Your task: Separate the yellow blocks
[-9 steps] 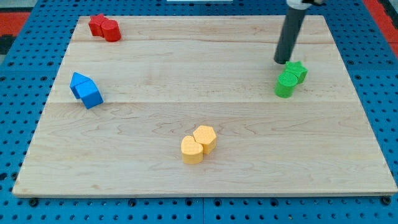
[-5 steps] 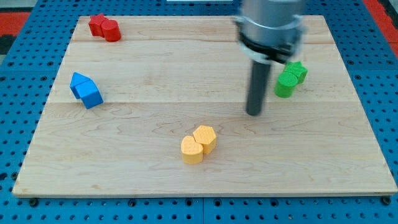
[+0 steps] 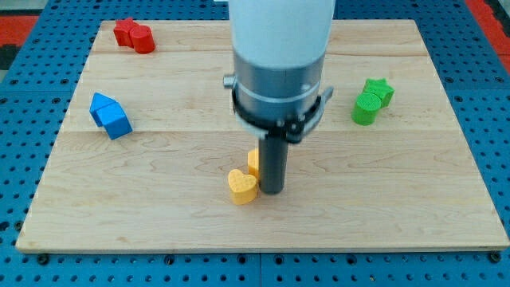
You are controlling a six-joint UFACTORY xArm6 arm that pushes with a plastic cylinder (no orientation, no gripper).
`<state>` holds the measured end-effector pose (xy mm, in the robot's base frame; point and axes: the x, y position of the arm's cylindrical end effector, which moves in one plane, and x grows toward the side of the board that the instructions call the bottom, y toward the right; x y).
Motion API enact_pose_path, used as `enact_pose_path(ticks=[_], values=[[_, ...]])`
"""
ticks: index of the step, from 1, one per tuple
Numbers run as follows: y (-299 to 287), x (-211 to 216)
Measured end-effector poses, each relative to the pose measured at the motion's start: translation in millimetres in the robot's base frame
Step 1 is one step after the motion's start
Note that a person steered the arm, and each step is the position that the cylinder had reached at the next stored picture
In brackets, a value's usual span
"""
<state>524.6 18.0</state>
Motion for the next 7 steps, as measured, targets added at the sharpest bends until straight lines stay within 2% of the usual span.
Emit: enact_pose_path(ticks=[2, 3, 4, 5, 6, 7], values=[[-30, -9], [-38, -58], [-15, -73], [25, -107], [7, -122], [21, -138]])
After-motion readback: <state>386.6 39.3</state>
